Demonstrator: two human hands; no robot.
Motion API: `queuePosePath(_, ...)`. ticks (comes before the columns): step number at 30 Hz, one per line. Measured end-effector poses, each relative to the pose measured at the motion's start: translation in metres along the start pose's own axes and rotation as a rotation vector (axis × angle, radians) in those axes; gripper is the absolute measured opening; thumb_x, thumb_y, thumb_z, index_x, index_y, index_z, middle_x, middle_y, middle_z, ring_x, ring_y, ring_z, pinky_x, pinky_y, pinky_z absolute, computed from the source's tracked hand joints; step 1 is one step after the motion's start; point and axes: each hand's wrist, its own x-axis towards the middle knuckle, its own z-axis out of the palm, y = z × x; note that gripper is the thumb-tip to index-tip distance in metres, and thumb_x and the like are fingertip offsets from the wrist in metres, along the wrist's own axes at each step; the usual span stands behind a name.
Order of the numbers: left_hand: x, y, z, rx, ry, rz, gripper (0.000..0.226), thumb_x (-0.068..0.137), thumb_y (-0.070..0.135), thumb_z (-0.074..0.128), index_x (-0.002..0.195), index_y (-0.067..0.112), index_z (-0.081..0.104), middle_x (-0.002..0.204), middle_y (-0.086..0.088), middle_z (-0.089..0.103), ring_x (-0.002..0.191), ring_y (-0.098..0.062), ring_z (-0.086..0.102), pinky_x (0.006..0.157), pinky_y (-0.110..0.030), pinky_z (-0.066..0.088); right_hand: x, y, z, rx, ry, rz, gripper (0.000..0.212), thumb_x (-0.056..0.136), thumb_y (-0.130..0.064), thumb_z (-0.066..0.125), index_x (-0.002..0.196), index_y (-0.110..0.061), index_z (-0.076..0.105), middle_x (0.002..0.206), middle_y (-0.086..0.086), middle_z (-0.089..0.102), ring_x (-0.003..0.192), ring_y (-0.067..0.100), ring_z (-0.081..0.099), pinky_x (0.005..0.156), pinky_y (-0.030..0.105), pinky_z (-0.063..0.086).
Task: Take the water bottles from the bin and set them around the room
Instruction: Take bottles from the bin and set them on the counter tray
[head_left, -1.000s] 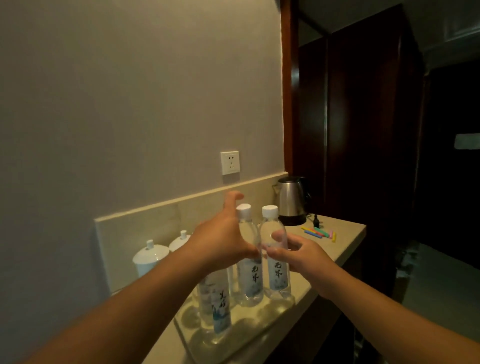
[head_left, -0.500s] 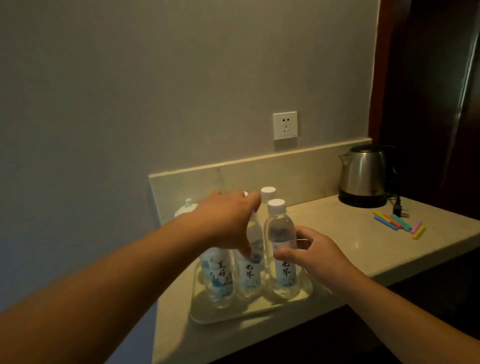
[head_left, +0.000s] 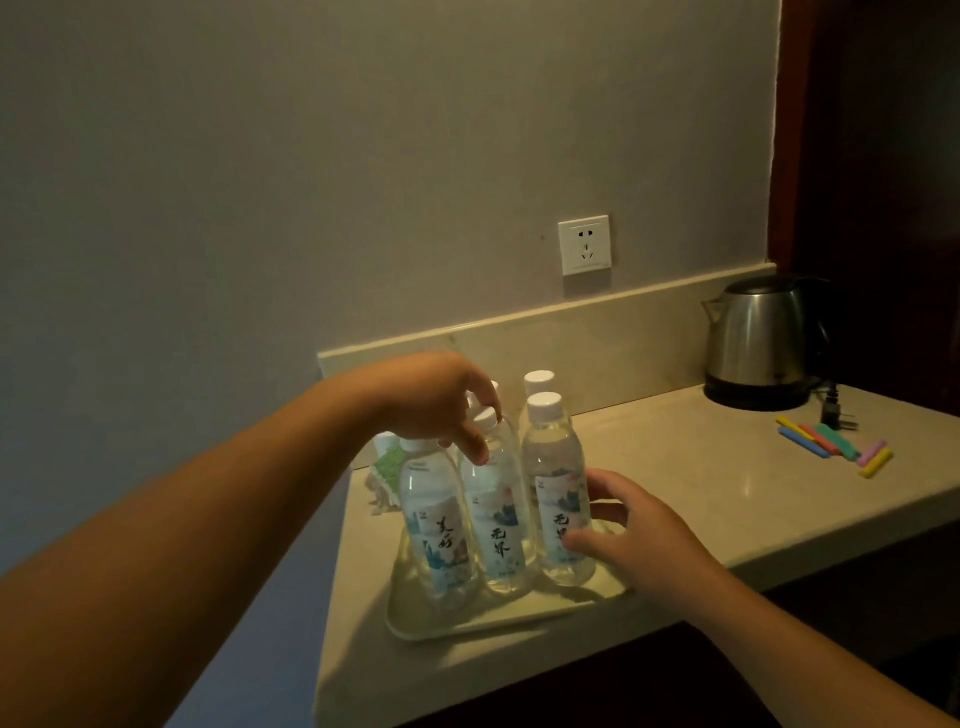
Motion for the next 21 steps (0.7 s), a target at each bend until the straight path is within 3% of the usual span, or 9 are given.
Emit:
queuePosePath(4, 0.001, -0.004, -0.001, -0.028, -0.002, 0.027, 0.052, 0.08, 0.035, 0.08, 0.129, 0.032, 0.063, 0.123, 0.0, 0.07, 0.104, -0.016, 0.068, 0.084, -0.028, 0.047, -0.013, 0.011, 0.003, -0.145, 0.028, 0.078, 0.093, 0.067, -0.033, 0.092, 0.145, -0.034, 0.041, 0.129, -0.021, 0.049, 0.117, 0.002, 0.05, 0.096, 0.024, 0.048)
queuePosePath(7, 0.003, -0.006, 0.0, -0.046, 0.017, 0.038, 0.052, 0.081, 0.034, 0.08, 0.13, 0.031, 0.063, 0.123, 0.001, 0.07, 0.098, -0.014, 0.069, 0.082, -0.027, 0.047, -0.026, 0.016, -0.004, -0.351, -0.012, 0.117, 0.102, 0.058, -0.046, 0.093, 0.145, -0.032, 0.043, 0.138, -0.015, 0.05, 0.114, 0.003, 0.05, 0.098, 0.023, 0.046)
queuePosePath(12, 0.002, -0.009, 0.002, -0.108, 0.045, 0.046, 0.056, 0.081, 0.033, 0.081, 0.133, 0.026, 0.062, 0.12, -0.001, 0.07, 0.083, -0.008, 0.069, 0.079, -0.026, 0.053, -0.022, 0.012, -0.012, -0.46, -0.061, 0.125, 0.078, 0.059, -0.043, 0.093, 0.131, -0.03, 0.066, 0.119, -0.012, 0.072, 0.101, 0.003, 0.066, 0.092, 0.023, 0.053)
queuePosePath(17, 0.002, -0.011, 0.004, -0.08, 0.067, 0.041, 0.057, 0.081, 0.037, 0.08, 0.134, 0.025, 0.061, 0.119, 0.0, 0.07, 0.077, -0.003, 0.064, 0.068, -0.018, 0.044, -0.013, 0.015, -0.014, -0.463, -0.084, 0.109, 0.073, 0.064, -0.038, 0.092, 0.131, -0.029, 0.066, 0.14, -0.017, 0.06, 0.112, 0.003, 0.059, 0.088, 0.012, 0.042)
queuePosePath(19, 0.003, -0.012, 0.006, -0.075, 0.083, 0.035, 0.058, 0.081, 0.038, 0.08, 0.134, 0.025, 0.061, 0.122, -0.001, 0.069, 0.081, -0.004, 0.064, 0.066, -0.018, 0.041, -0.008, 0.016, -0.015, -0.446, -0.097, 0.112, 0.067, 0.065, -0.036, 0.092, 0.127, -0.029, 0.069, 0.141, -0.019, 0.058, 0.11, 0.002, 0.058, 0.082, 0.008, 0.04)
queuePosePath(21, 0.003, -0.012, 0.006, -0.067, 0.088, 0.026, 0.059, 0.081, 0.039, 0.079, 0.135, 0.025, 0.06, 0.128, -0.003, 0.067, 0.094, -0.011, 0.064, 0.072, -0.022, 0.042, -0.004, 0.018, -0.016, -0.43, -0.105, 0.116, 0.057, 0.065, -0.034, 0.092, 0.119, -0.03, 0.073, 0.132, -0.021, 0.063, 0.096, -0.004, 0.057, 0.068, 0.005, 0.039)
